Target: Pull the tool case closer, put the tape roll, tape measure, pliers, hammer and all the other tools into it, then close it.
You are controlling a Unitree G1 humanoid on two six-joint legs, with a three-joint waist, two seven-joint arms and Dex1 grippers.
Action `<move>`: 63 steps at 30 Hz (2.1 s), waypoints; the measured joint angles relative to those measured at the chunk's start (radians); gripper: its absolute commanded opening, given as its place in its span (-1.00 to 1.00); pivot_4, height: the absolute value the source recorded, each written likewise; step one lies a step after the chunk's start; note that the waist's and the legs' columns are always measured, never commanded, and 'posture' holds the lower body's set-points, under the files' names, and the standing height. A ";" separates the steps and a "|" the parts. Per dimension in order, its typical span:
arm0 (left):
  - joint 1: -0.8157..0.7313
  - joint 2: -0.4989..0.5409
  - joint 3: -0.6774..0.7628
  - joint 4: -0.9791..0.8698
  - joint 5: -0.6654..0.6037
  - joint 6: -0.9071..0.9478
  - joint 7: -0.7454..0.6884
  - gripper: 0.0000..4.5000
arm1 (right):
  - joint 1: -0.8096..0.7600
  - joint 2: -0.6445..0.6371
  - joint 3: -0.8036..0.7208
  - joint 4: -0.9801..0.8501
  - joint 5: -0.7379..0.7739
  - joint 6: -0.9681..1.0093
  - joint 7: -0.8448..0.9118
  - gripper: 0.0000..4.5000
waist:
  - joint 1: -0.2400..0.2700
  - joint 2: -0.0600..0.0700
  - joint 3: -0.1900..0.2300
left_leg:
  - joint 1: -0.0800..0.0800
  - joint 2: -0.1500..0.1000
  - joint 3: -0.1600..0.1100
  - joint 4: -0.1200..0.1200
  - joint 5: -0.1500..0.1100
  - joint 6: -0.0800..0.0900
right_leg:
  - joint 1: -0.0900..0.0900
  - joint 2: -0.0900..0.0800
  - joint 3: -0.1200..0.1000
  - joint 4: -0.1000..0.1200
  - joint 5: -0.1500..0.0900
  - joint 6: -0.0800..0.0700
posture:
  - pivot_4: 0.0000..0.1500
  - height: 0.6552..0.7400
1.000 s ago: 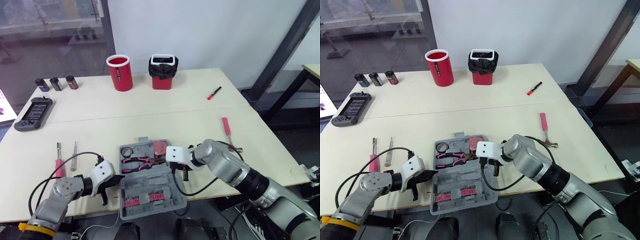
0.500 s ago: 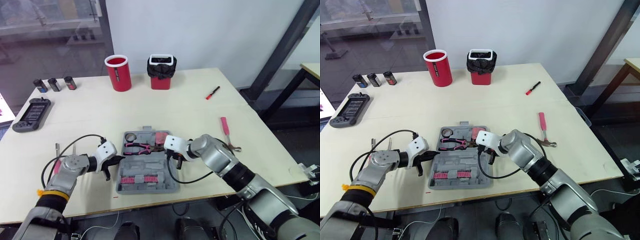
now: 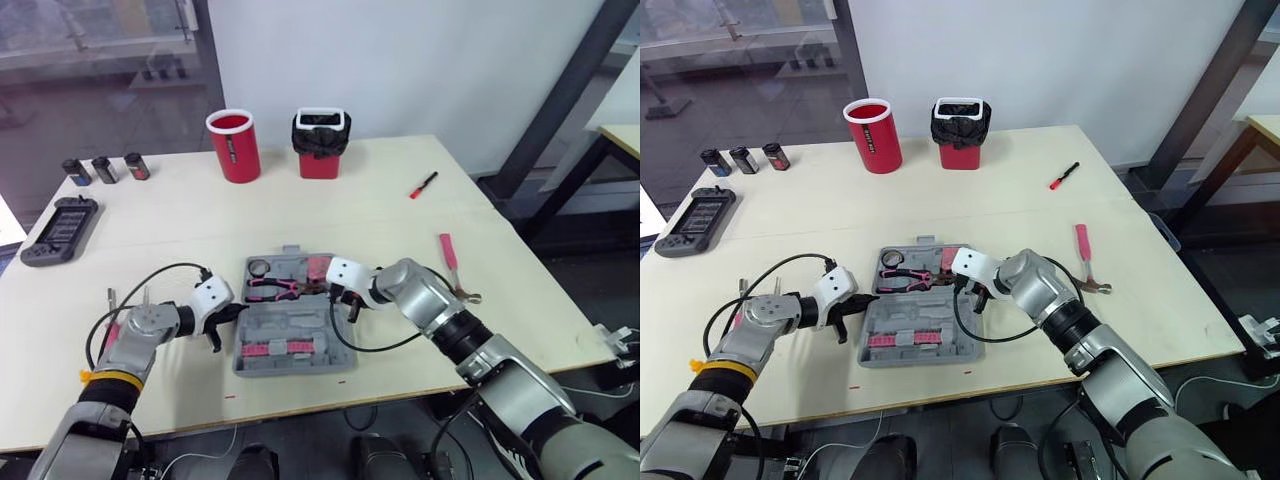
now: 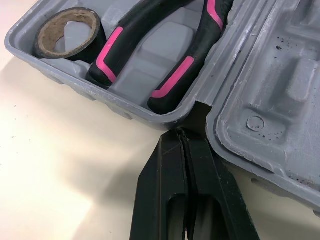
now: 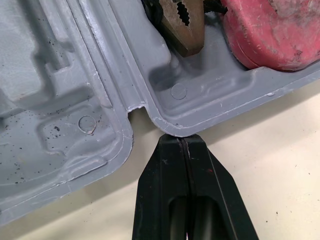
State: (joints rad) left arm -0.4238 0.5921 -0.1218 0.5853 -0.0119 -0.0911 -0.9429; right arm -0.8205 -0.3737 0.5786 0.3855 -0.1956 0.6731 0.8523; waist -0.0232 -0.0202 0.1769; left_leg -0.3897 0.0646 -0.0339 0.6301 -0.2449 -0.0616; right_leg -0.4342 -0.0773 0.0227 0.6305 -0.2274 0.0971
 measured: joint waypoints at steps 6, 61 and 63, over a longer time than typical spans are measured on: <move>0.079 0.017 0.032 -0.101 -0.018 0.046 0.004 -0.99 | 0.032 0.005 0.002 -0.075 -0.009 0.034 0.014 -1.00 | -0.017 0.000 0.000 | -0.001 0.000 0.000 -0.002 0.000 0.000 | 0.000 0.000 0.000 0.000 -0.001 0.003 | 1.00 0.97; 0.316 0.049 0.116 -0.380 -0.064 0.200 0.073 -0.99 | 0.049 0.073 -0.003 -0.055 -0.056 -0.007 -0.019 -1.00 | -0.048 0.000 0.000 | 0.002 0.000 0.000 -0.002 0.000 0.000 | 0.000 0.000 0.001 0.000 0.000 0.000 | 1.00 0.97; 0.321 0.051 0.116 -0.386 -0.065 0.200 0.073 -0.99 | 0.045 0.075 -0.005 -0.044 -0.056 -0.017 -0.021 -1.00 | -0.048 0.000 0.000 | 0.002 0.000 0.000 -0.002 0.000 0.000 | 0.000 0.000 0.001 0.000 0.000 0.000 | 1.00 0.97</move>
State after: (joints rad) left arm -0.1031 0.6433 -0.0062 0.1993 -0.0766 0.1094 -0.8697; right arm -0.7758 -0.2987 0.5737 0.3419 -0.2519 0.6566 0.8313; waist -0.0713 -0.0205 0.1768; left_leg -0.3878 0.0648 -0.0338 0.6283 -0.2452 -0.0615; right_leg -0.4343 -0.0772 0.0234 0.6306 -0.2278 0.0971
